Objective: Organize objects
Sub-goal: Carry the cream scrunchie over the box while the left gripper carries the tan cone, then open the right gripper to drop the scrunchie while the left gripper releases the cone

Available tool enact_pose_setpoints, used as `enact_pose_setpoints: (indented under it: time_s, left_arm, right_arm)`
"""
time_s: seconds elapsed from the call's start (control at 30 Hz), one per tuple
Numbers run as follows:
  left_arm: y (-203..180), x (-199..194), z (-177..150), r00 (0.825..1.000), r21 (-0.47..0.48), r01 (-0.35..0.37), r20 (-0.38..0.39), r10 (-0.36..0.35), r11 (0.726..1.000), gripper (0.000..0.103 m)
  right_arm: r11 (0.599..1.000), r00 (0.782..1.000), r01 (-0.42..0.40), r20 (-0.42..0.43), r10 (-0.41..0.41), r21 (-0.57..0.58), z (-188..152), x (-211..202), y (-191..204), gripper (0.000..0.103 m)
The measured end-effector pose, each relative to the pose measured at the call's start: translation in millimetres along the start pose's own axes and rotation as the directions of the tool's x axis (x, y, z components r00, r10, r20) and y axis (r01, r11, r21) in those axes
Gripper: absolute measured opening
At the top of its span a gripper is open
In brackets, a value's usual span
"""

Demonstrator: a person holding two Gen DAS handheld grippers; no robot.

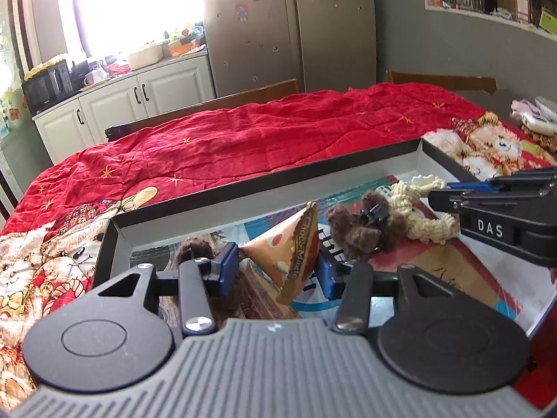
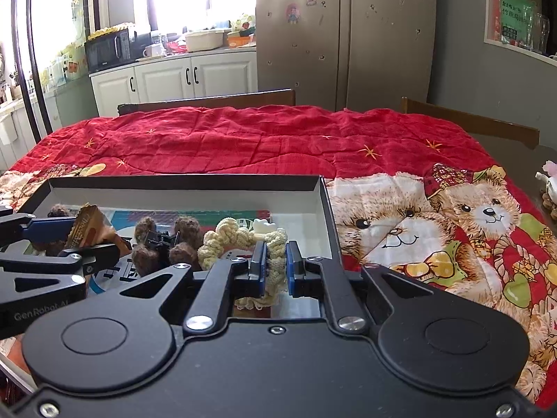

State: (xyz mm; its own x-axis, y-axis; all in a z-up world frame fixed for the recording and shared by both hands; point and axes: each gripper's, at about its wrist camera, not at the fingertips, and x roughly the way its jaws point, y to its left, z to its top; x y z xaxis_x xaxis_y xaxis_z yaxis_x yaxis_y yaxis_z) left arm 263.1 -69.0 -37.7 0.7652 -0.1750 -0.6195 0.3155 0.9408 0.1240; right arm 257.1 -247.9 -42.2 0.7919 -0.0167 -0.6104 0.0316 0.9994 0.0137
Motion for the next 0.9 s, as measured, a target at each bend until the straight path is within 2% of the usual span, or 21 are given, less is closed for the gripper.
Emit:
enact_pose_setpoints:
  time_s: [0.27, 0.33, 0.4, 0.67, 0.9]
  left_arm:
    - [-3.5, 5.9, 0.8, 0.999, 0.028, -0.004, -0.046, 0.005, 1.0, 0.055]
    - [-4.3, 7.1, 1.0, 0.999, 0.033, -0.001, -0.054, 0.003, 0.999, 0.061]
    - [-6.0, 6.7, 1.2, 0.999, 0.046, -0.003, -0.052, 0.006, 0.999, 0.066]
    - [-4.4, 1.2, 1.2, 1.0, 0.04, 0.001, -0.024, 0.0, 0.999, 0.074]
    - [-2.8, -6.6, -0.3, 1.0, 0.041, -0.004, -0.007, 0.004, 0.999, 0.077]
  right_arm:
    - [1.0, 1.0, -0.006, -0.029, 0.006, 0.001, -0.3, 4.0, -1.3, 0.012]
    - [1.0, 0.999, -0.005, -0.031, 0.005, -0.003, -0.5, 4.9, -0.5, 0.012]
    - [1.0, 0.999, -0.006, -0.032, 0.006, -0.007, -0.6, 5.0, -0.5, 0.013]
    - [1.0, 1.0, -0.001, -0.022, 0.001, 0.005, 0.1, 3.8, -1.9, 0.016]
    - [1.0, 1.0, 0.009, 0.003, -0.009, 0.018, -0.2, -0.1, -3.1, 0.016]
